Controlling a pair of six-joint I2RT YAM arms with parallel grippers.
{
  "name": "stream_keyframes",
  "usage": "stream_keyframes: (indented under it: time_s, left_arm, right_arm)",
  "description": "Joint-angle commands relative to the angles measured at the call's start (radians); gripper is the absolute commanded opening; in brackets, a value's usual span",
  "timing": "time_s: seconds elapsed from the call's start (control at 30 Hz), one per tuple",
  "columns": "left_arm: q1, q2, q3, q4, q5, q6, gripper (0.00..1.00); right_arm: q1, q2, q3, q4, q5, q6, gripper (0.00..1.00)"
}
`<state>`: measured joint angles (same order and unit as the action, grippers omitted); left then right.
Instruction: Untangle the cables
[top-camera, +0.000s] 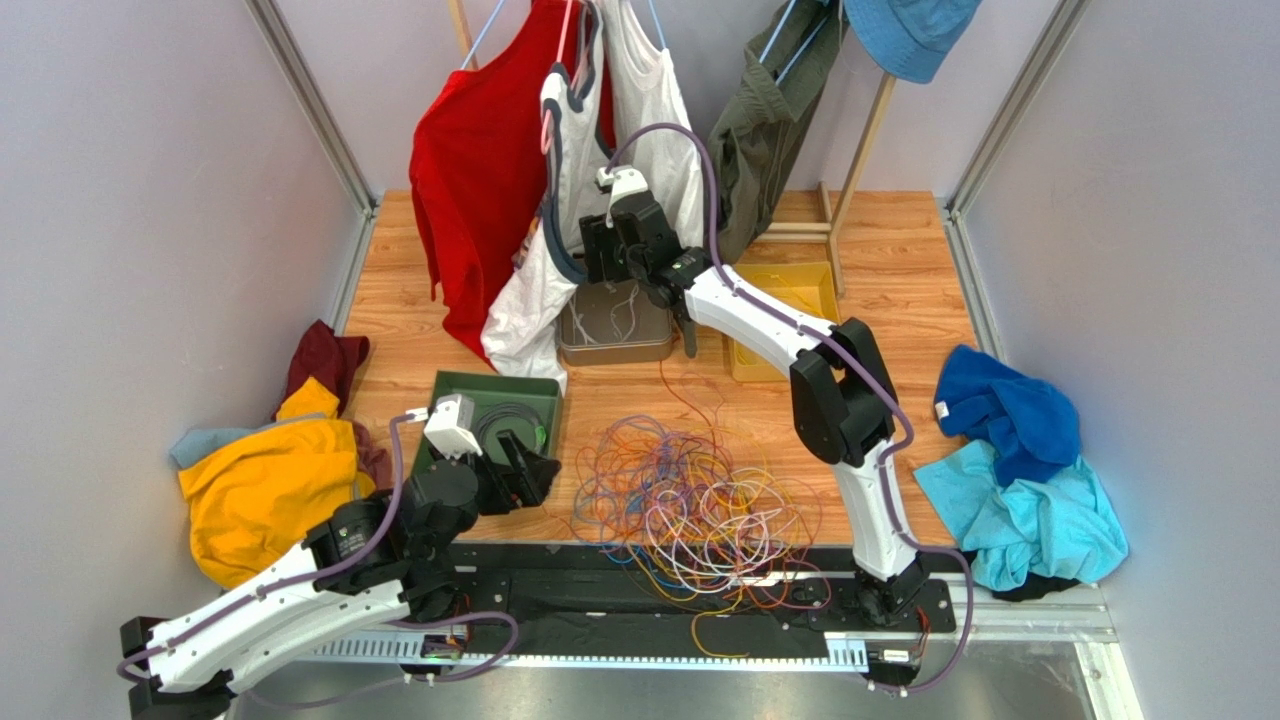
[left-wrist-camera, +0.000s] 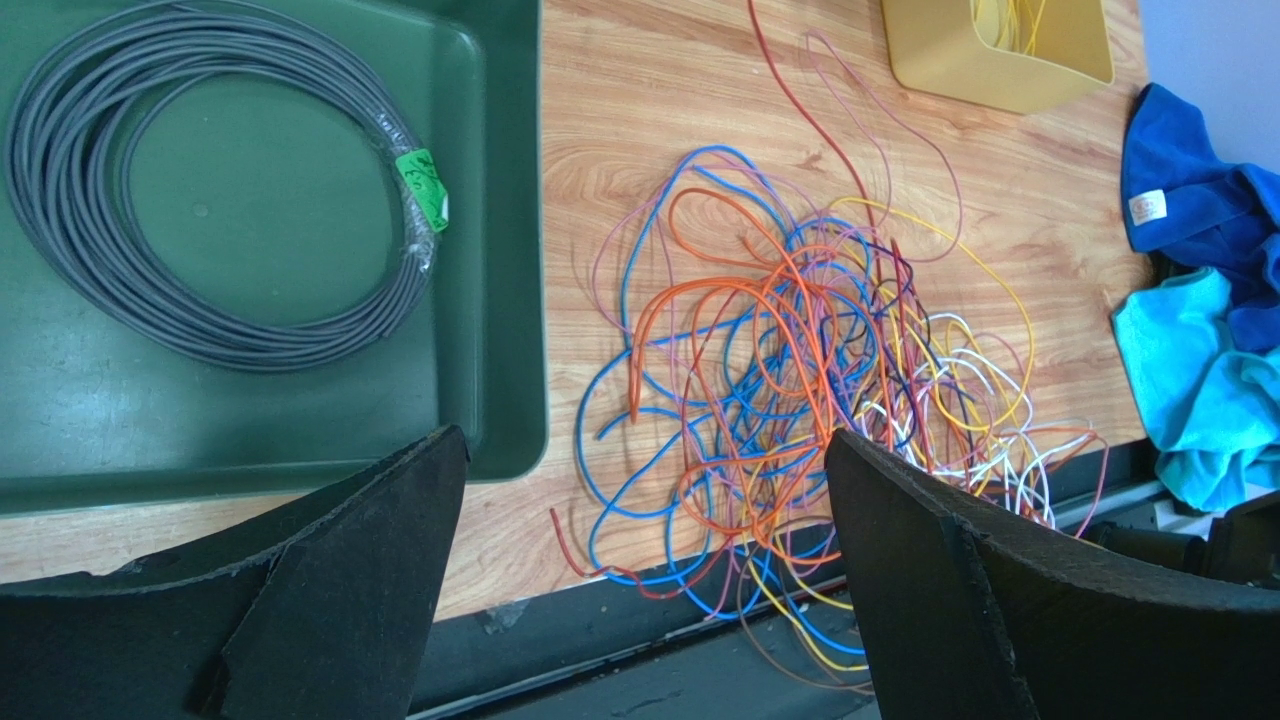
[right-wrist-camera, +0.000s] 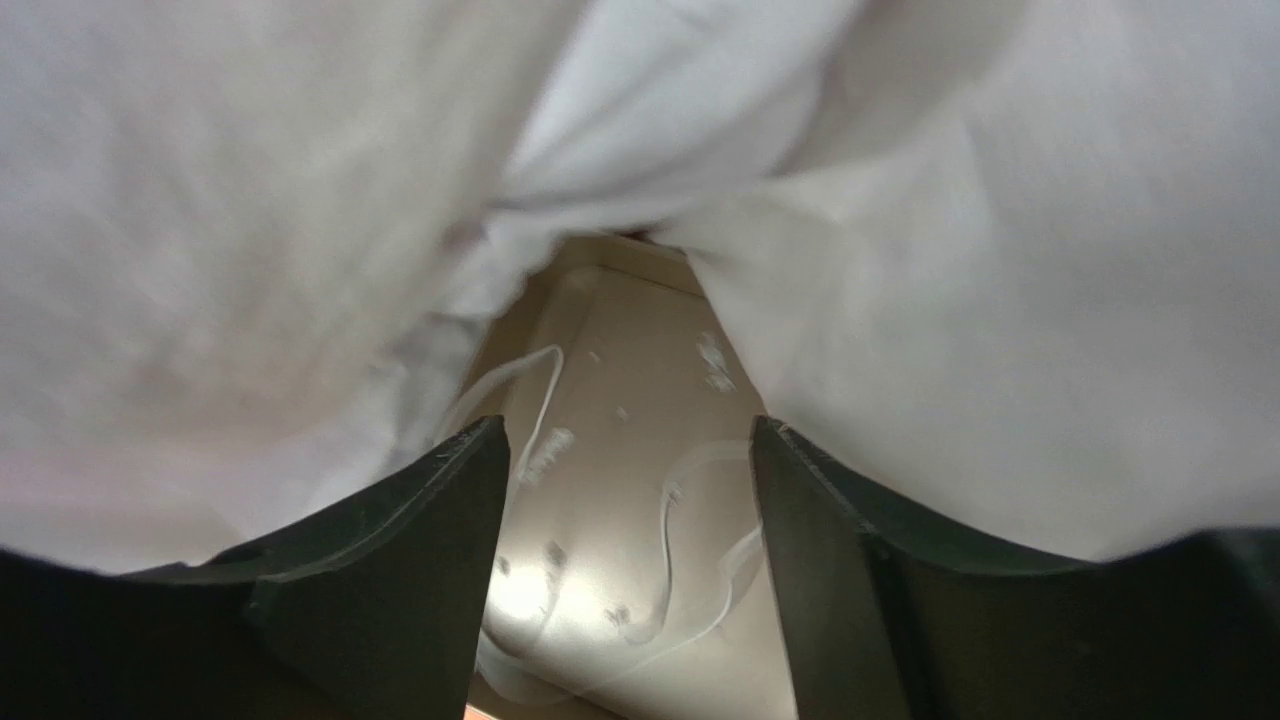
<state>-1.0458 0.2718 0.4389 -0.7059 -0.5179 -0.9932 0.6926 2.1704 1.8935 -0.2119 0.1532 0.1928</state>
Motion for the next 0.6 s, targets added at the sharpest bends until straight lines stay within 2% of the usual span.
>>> stream_keyframes:
  time_s: [0.0, 0.17, 0.23, 0.43, 0.57]
  left_arm:
    - [-0.003, 0.012, 0.000, 0.042, -0.007, 0.016, 0.98]
    - [-0.003, 0.041, 0.011, 0.074, -0.025, 0.031, 0.98]
    - [-0.003, 0.058, 0.009, 0.118, -0.013, 0.037, 0.98]
    - [-0.002, 0.205, -0.006, 0.310, 0.054, 0.065, 0.99]
    - [-0.002, 0.396, 0.017, 0.413, 0.093, 0.074, 0.99]
  right_arm:
    - [0.007, -0.128, -0.065, 0.009, 0.107, 0.004, 0.67]
    - [0.042, -0.300, -0.141, -0.059, 0.259, -0.030, 0.67]
    - [0.054, -0.399, -0.197, -0.092, 0.270, -0.017, 0.66]
    - [0.125, -0.754, -0.624, -0.032, 0.203, 0.106, 0.64]
    - [0.186, -0.932, -0.899, 0.029, 0.117, 0.207, 0.61]
